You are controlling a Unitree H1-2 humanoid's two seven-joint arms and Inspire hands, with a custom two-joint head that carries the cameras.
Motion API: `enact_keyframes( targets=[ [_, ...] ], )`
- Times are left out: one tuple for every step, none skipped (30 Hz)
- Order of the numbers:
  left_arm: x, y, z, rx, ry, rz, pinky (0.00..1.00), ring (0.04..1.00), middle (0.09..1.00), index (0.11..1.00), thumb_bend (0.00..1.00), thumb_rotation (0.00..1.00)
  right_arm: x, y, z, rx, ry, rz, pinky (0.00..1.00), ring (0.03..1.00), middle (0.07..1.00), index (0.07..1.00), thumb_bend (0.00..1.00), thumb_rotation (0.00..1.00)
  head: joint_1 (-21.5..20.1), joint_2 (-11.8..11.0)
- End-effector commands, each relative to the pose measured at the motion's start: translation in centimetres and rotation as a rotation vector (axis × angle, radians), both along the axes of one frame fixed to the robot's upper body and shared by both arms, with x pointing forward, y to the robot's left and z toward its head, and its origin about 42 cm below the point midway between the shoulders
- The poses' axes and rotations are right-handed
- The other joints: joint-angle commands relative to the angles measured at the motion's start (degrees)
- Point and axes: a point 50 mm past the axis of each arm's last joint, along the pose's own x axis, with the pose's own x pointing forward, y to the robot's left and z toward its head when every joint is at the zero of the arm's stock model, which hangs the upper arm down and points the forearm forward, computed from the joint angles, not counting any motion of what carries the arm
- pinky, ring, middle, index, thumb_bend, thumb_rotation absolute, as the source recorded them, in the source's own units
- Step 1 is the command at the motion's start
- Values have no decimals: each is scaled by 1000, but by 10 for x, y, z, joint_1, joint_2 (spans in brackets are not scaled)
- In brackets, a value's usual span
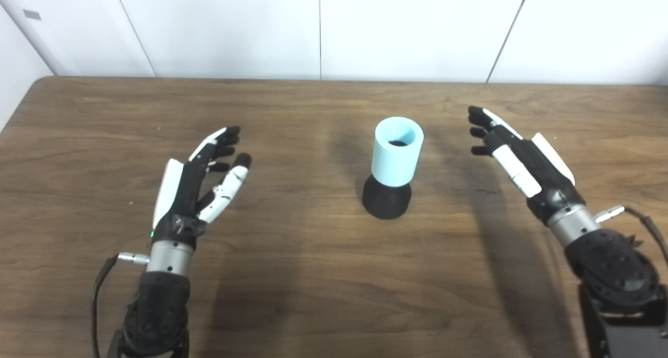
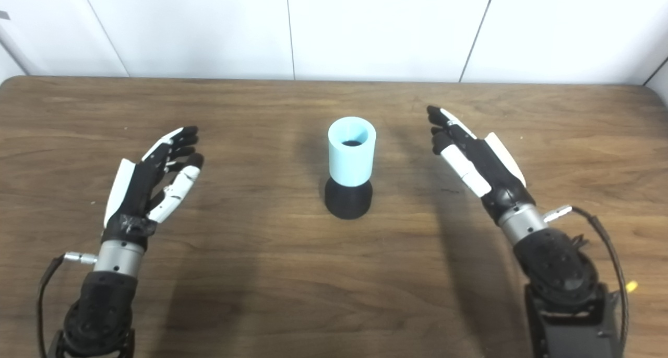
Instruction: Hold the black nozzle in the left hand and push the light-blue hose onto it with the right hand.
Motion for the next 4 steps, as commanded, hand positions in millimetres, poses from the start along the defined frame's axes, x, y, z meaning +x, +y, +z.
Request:
enact_keyframes(
  targets=[
    [0, 0, 14, -95, -37, -5, 811, 868, 893, 893, 466, 851, -1, 2, 6, 67, -72, -27, 815, 900, 931, 925, 597, 1000, -1, 0],
    [0, 1, 12, -124, -37, 4, 825, 875, 898, 898, 469, 861, -3, 5, 2, 126, -63, -43, 813, 899, 930, 924, 595, 1000, -1, 0],
    [-1, 3, 11, -145, -36, 12, 794, 863, 885, 891, 499, 909, -5, 6, -2, 168, -55, -58, 831, 912, 936, 930, 600, 1000, -1, 0],
    [-1, 4, 10, -160, -37, 17, 794, 858, 878, 892, 504, 930, -7, 7, -4, 196, -49, -69, 836, 916, 938, 933, 607, 1000, -1, 0]
  ],
)
